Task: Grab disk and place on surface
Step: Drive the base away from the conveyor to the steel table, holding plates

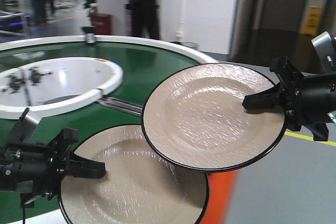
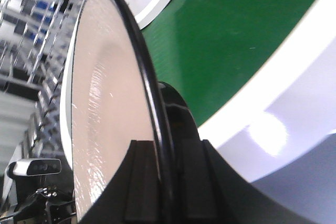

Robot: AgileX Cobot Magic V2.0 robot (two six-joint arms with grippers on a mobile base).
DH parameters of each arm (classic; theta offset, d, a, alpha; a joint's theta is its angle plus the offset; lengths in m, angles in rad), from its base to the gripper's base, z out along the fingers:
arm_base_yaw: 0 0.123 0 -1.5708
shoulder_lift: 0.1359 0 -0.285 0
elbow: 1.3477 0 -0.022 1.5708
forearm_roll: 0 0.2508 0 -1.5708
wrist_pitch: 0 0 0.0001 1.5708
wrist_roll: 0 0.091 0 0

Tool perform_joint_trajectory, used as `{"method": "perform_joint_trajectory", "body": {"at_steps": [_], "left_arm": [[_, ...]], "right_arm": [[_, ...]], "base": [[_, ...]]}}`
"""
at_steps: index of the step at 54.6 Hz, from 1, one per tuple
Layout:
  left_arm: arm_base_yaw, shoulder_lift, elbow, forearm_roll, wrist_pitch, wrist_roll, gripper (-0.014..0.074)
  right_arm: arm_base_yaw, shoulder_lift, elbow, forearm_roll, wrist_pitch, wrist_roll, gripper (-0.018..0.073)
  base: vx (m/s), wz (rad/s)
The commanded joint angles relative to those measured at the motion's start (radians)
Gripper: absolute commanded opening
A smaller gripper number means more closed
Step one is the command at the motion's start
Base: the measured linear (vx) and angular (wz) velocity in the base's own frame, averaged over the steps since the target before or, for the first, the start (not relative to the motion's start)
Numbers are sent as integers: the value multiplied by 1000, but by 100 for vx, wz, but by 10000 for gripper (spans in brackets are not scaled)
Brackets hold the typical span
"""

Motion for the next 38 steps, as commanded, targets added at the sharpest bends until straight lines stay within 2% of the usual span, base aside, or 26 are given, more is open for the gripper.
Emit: {"method": "perform_joint_trajectory", "body": {"at_steps": [1, 20, 38], "left_arm": [[-4, -40, -32, -123, 10, -13, -1], [-4, -40, -32, -123, 10, -13, -1], [-4, -40, -32, -123, 10, -13, -1]], "right_arm": [[-3, -39, -42, 111, -48, 8, -5], [-3, -39, -42, 111, -48, 8, -5], [-3, -39, -42, 111, -47, 8, -5]], "base": [[-17, -71], [-12, -72], [2, -65]]}}
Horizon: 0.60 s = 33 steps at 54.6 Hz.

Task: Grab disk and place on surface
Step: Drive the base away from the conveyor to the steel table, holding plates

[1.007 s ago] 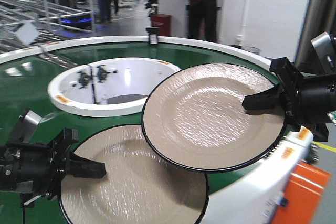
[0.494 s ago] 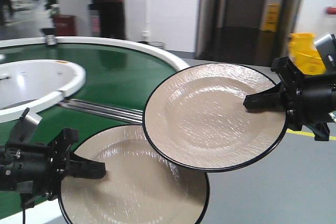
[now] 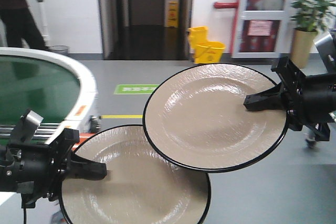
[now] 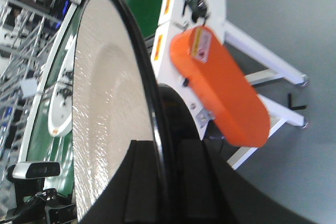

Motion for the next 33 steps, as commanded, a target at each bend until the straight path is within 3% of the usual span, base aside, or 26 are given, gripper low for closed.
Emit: {"method": "perform_joint_trajectory", "body": {"at_steps": [1, 33], "left_arm": [[-4, -40, -32, -123, 8, -13, -1], [-4, -40, -32, -123, 7, -13, -1]], "right_arm": [[-3, -39, -41, 112, -47, 8, -5], [-3, -39, -41, 112, -47, 8, -5]], "base": [[10, -54], [14, -42]]}}
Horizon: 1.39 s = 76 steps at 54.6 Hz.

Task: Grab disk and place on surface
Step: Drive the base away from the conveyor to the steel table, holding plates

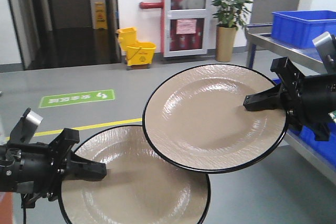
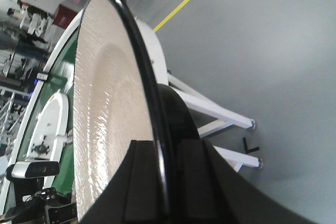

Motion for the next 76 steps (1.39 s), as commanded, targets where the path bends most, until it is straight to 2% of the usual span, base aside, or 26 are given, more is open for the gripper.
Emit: {"method": "perform_joint_trajectory", "body": {"at_steps": [1, 31, 76], "left_arm": [[-4, -40, -32, -123, 8, -13, -1], [-4, -40, -32, -123, 9, -13, -1], [-4, -40, -32, -123, 9, -13, -1]], "right_arm": [[-3, -39, -41, 113, -47, 8, -5], [-3, -39, -41, 113, -47, 8, -5], [-3, -39, -41, 113, -47, 8, -5]], "base": [[17, -32], [21, -24], [36, 4]]}}
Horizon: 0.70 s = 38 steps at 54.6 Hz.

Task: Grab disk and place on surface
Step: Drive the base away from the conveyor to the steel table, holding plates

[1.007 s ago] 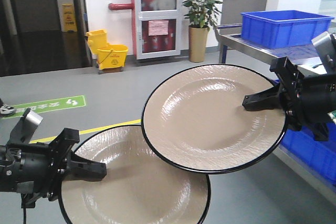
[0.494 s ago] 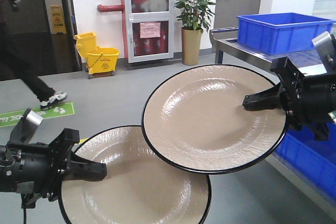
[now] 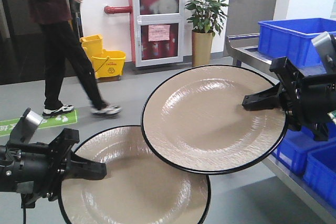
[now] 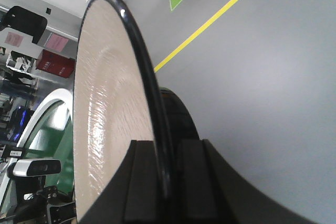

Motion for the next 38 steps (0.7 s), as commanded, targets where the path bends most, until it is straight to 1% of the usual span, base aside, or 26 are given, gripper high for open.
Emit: {"method": "perform_joint_trajectory", "body": {"at_steps": [1, 21, 30, 38], "left_arm": [[-4, -40, -32, -123, 7, -13, -1], [-4, -40, -32, -123, 7, -13, -1], [-4, -40, -32, -123, 7, -13, -1], [-4, -40, -32, -123, 7, -13, -1]], "right_arm": [[-3, -39, -41, 112, -47, 8, -5], [-3, -39, -41, 112, -47, 8, -5], [-3, -39, -41, 112, -47, 8, -5], [-3, -39, -41, 112, -47, 8, -5]], "base": [[42, 1], [42, -10], [44, -31], [44, -46]]}}
